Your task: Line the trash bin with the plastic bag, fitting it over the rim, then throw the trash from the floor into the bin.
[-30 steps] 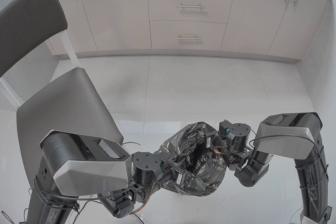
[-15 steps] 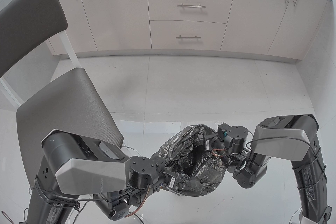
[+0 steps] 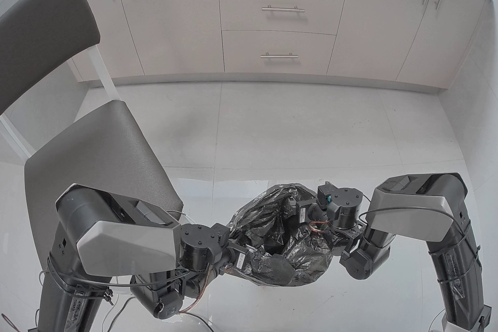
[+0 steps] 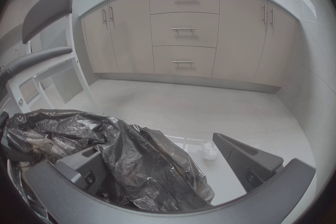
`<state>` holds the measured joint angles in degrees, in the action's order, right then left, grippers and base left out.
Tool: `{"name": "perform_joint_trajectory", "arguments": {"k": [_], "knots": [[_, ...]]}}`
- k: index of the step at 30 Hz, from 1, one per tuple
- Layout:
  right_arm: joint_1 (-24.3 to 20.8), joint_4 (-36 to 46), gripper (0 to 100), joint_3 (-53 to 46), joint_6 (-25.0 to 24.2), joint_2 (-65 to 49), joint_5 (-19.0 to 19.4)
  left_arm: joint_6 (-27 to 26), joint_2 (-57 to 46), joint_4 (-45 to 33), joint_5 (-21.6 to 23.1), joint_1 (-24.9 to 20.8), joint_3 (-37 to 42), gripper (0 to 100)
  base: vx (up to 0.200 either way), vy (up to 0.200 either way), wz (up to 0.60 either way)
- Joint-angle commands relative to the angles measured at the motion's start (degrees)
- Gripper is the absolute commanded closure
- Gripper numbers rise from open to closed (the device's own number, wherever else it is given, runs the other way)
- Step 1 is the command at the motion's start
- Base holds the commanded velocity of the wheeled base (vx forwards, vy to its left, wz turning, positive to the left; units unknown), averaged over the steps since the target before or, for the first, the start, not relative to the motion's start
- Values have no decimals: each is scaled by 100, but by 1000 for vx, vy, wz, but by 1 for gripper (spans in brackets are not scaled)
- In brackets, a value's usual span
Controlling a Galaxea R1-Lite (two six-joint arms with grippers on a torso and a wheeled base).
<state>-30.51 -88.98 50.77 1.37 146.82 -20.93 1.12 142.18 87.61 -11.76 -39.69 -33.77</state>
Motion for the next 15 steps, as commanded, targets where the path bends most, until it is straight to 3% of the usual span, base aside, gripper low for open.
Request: {"name": "perform_joint_trajectory", "arguments": {"k": [1, 15], "knots": [[-7, -102, 0, 161, 4, 136, 1, -24, 73, 1, 7, 164, -16, 100, 0, 0, 0], [28, -58, 0, 477, 13, 303, 1, -33, 504, -25, 34, 243, -315, 100, 0, 0, 0]]}}
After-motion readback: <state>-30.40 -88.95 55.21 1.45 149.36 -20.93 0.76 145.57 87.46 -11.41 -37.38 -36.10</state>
